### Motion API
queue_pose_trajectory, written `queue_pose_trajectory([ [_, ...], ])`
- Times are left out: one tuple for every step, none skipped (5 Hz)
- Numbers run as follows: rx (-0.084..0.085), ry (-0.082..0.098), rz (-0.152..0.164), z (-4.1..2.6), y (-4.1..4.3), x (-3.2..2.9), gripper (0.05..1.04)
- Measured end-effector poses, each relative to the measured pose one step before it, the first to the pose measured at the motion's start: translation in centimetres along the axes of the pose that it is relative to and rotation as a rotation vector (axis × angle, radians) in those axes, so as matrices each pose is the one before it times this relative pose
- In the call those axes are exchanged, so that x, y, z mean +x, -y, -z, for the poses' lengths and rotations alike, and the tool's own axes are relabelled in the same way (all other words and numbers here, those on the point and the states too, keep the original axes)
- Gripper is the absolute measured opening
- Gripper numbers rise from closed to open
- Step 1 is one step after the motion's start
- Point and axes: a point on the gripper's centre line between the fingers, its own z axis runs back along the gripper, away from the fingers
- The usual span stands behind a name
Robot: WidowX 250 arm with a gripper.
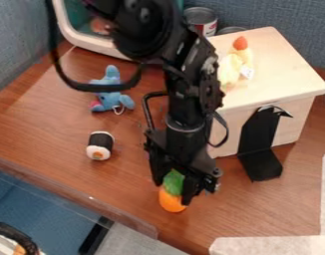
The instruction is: Moved the object to the left lower side of the table
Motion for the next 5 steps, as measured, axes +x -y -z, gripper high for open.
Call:
queue_pose_trajectory([
  [-0.0052, -0.0019, -0.0196, -0.029, -0.401, -0.042, 0.587],
  [0.0152, 0.0671, -0.0312, -1.803, -1.147, 0.192, 0.587],
  [0.0012, 0.0412, -0.1477, -3.087, -4.567, -0.675, 0.587],
  [0.0022, -0.0009, -0.2165, -2.566, -5.407, 0.812, 0.586],
  [0.0102, -0.0335, -0.1646, 0.412, -5.16, 1.276, 0.586],
])
